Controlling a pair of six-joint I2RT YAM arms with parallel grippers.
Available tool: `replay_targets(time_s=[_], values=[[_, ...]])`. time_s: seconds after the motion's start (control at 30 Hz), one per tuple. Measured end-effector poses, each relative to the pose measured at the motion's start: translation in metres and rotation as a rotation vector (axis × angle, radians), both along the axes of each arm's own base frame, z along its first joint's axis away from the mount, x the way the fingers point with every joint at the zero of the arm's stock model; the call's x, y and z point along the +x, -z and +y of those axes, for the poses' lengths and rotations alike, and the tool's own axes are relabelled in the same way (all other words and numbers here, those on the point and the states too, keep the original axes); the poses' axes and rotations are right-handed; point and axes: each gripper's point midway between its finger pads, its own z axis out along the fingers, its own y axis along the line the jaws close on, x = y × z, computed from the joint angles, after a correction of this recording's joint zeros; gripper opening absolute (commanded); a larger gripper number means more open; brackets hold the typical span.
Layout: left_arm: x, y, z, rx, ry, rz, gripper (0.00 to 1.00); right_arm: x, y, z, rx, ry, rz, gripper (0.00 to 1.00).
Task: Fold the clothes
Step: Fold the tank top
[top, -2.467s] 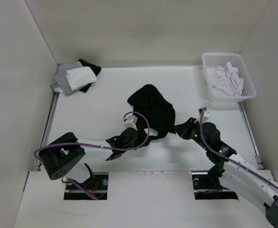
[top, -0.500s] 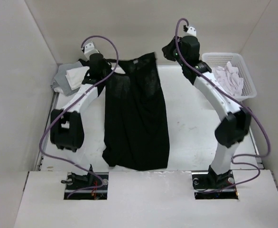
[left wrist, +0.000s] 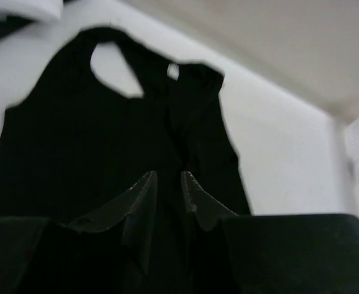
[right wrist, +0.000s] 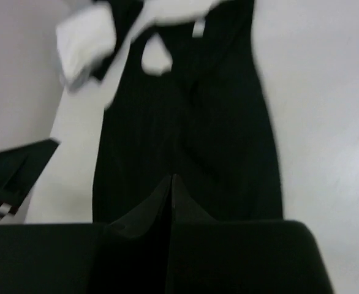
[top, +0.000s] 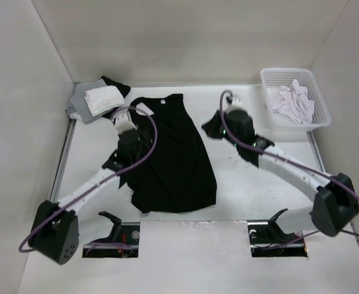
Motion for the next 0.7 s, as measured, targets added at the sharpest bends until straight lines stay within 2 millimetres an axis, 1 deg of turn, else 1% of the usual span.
replay_targets(time_s=[0.03, 0.07, 0.1, 0.13, 0.17, 0.2, 0.27, 0.3, 0.33, 0.47, 0.53, 0.6, 0.63, 0.67, 0.7], values=[[-0.019, 0.021, -0.001, 0.019, 0.013, 0.036, 0.24, -0.028, 0.022, 0.006, -0.01, -0.039, 0.027, 0.22], [-0.044, 0.051, 0.002, 0.052, 0.026, 0.098, 0.27, -0.046, 0.04, 0.005, -0.022, -0.051, 0.057, 0.29], [-0.06, 0.071, 0.007, 0.076, 0.03, 0.147, 0.32, -0.082, 0.083, -0.003, -0.057, -0.068, 0.129, 0.41], [-0.079, 0.097, 0.018, 0.103, 0.015, 0.217, 0.38, -0.098, 0.107, -0.014, -0.084, -0.06, 0.176, 0.45], [-0.088, 0.111, 0.026, 0.115, 0.0, 0.258, 0.4, -0.109, 0.127, -0.026, -0.105, -0.04, 0.22, 0.48], [-0.095, 0.119, 0.032, 0.118, -0.012, 0.285, 0.43, -0.119, 0.144, -0.037, -0.12, -0.02, 0.252, 0.5], [-0.103, 0.131, 0.044, 0.108, -0.049, 0.323, 0.46, -0.133, 0.17, -0.056, -0.146, 0.016, 0.307, 0.54], [-0.103, 0.135, 0.05, 0.096, -0.074, 0.338, 0.46, -0.135, 0.174, -0.058, -0.15, 0.019, 0.317, 0.55], [-0.103, 0.136, 0.053, 0.093, -0.084, 0.344, 0.46, -0.135, 0.177, -0.06, -0.151, 0.025, 0.325, 0.56], [-0.101, 0.156, 0.064, 0.092, -0.131, 0.412, 0.52, -0.122, 0.18, -0.055, -0.108, 0.015, 0.337, 0.55], [-0.1, 0.162, 0.068, 0.083, -0.148, 0.426, 0.54, -0.112, 0.188, -0.052, -0.1, 0.014, 0.356, 0.55], [-0.099, 0.164, 0.074, 0.066, -0.172, 0.425, 0.56, -0.1, 0.2, -0.048, -0.096, 0.017, 0.384, 0.54], [-0.098, 0.164, 0.079, 0.056, -0.19, 0.423, 0.57, -0.09, 0.208, -0.046, -0.094, 0.023, 0.403, 0.53], [-0.097, 0.164, 0.082, 0.048, -0.202, 0.42, 0.57, -0.085, 0.208, -0.044, -0.084, 0.02, 0.398, 0.52], [-0.095, 0.163, 0.086, 0.034, -0.218, 0.417, 0.57, -0.075, 0.207, -0.042, -0.071, 0.029, 0.391, 0.51]])
